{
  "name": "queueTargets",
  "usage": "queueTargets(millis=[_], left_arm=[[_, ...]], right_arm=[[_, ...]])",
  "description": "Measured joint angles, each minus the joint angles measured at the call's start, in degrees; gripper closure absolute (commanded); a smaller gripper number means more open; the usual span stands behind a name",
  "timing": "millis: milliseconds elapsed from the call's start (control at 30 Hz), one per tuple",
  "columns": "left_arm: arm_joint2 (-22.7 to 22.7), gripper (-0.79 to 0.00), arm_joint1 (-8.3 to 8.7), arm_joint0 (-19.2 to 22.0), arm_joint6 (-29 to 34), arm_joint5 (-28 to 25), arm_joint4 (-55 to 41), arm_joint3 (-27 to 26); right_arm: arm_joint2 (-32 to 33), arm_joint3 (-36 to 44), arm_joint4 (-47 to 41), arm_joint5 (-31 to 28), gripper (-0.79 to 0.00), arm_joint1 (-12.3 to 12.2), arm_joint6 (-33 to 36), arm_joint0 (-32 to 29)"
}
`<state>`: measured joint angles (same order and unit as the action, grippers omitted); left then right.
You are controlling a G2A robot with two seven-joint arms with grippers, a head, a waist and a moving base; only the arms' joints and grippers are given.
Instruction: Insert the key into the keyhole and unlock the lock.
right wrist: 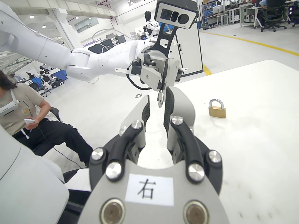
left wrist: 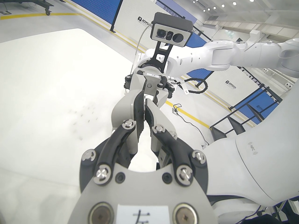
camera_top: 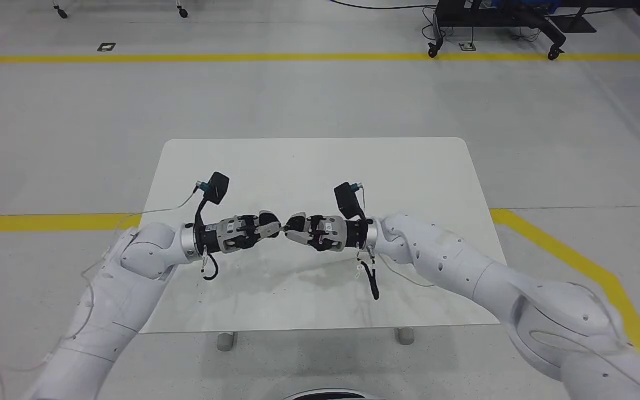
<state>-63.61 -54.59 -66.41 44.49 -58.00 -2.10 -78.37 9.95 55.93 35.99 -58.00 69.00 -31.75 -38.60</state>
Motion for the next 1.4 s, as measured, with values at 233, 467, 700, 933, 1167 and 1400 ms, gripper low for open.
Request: queueTargets(millis=[233, 467, 700, 933, 1167, 1400], left_arm=[[0.2, 0.000, 0.02, -0.3, -1.3, 0.0, 1.7, -0.3], [0.6, -0.785, 0.11, -0.1, -1.9, 0.0, 1.7, 0.2], [0.1, -0.785, 0.36, 1.3, -1.8, 0.0, 0.9, 2.1], [-9.5, -0.785, 2.23, -0.8, -7.2, 0.0, 9.7, 1.4], [-18.9, -0.785, 3.45, -8.9, -17.1, 14.9, 50.9, -9.3], [-12.1, -0.785, 2.65, -11.8, -18.6, 28.0, 74.8, -14.2]], right_arm=[[-0.2, 0.0, 0.3, 0.0, 0.000, 0.0, -0.1, 0.0], [-0.2, -0.3, -0.3, 0.0, 0.000, 0.3, 0.5, 0.0], [0.1, -1.3, 0.5, 0.0, 0.000, -0.4, -1.5, 0.3], [4.6, -2.9, 7.9, 0.0, 0.000, -5.0, -14.4, -1.0], [7.1, -2.0, 8.7, 0.0, 0.000, -6.6, -14.5, -2.1], [7.1, -2.0, 8.7, 0.0, 0.000, -6.6, -14.6, -2.1]])
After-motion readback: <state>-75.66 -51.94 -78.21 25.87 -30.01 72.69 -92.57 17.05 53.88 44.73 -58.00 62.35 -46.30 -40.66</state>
